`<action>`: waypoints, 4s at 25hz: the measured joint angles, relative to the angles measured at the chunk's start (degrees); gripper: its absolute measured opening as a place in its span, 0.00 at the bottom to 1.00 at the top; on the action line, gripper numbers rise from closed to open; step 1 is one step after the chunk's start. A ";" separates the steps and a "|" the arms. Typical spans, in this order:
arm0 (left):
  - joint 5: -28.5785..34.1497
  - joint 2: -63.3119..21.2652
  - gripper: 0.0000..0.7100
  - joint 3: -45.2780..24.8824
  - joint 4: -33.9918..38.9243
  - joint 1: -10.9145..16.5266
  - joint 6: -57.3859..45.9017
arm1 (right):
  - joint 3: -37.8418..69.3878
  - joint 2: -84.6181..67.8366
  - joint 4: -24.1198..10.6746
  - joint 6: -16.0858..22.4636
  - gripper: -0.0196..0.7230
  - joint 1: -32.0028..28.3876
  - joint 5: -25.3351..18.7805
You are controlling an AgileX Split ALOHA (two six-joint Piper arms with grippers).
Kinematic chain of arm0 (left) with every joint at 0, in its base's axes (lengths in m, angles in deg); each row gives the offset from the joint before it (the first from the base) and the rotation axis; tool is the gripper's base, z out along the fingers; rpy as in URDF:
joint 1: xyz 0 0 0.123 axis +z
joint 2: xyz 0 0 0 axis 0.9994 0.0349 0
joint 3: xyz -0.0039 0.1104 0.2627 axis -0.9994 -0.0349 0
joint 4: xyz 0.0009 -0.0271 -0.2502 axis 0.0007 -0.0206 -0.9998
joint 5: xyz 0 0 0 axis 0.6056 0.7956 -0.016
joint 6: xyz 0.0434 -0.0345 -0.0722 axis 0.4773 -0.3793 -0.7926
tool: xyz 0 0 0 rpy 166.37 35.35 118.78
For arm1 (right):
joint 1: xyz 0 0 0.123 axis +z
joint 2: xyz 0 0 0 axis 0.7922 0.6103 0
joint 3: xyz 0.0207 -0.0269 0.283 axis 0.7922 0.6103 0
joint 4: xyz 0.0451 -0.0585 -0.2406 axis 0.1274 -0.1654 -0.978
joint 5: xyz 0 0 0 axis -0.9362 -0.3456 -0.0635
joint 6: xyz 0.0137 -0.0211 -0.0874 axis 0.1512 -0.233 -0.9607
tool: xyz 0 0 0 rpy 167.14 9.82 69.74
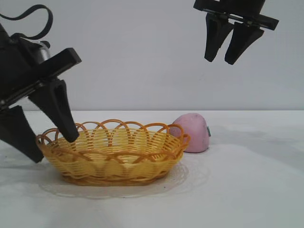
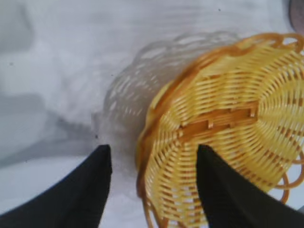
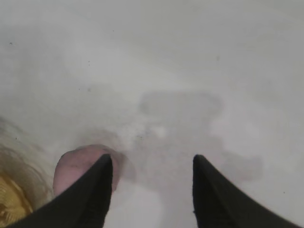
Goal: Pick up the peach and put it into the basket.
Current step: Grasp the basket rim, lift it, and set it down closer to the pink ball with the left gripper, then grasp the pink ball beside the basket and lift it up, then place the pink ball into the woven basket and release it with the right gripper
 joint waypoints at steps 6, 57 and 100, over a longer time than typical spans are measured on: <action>-2.01 -5.27 0.56 0.63 24.08 4.00 -14.67 | 0.00 0.00 1.62 -0.61 0.46 0.00 0.00; 25.45 -98.36 0.50 -19.89 54.00 4.00 -40.49 | -0.13 10.86 9.34 -3.70 0.46 3.40 -6.35; 25.45 -98.44 0.50 -19.89 54.00 4.00 -40.24 | -2.07 5.57 6.85 -3.25 0.51 20.55 -8.55</action>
